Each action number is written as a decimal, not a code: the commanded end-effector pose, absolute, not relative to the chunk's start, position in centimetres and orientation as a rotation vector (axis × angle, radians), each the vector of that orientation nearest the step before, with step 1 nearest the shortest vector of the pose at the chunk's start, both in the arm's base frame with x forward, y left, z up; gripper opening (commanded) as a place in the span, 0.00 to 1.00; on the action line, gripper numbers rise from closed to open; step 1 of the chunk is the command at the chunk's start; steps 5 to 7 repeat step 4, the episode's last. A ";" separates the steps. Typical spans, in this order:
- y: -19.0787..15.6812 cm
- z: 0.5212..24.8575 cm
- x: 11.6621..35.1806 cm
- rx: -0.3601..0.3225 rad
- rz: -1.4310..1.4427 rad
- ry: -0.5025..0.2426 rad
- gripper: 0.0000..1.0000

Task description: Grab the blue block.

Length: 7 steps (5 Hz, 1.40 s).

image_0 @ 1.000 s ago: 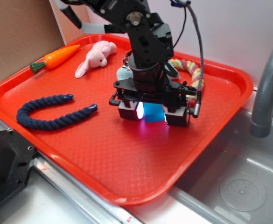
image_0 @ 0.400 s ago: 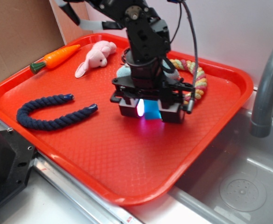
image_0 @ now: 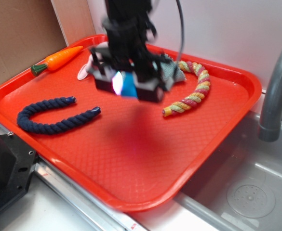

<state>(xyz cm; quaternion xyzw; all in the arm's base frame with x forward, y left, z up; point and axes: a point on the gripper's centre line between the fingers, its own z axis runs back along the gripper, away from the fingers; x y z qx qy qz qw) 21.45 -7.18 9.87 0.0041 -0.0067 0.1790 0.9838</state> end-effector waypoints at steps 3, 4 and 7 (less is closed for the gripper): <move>-0.3 19.3 18.4 -0.068 0.179 -0.109 0.00; -0.3 19.0 18.3 -0.047 0.150 -0.121 0.00; -0.3 19.0 18.3 -0.047 0.150 -0.121 0.00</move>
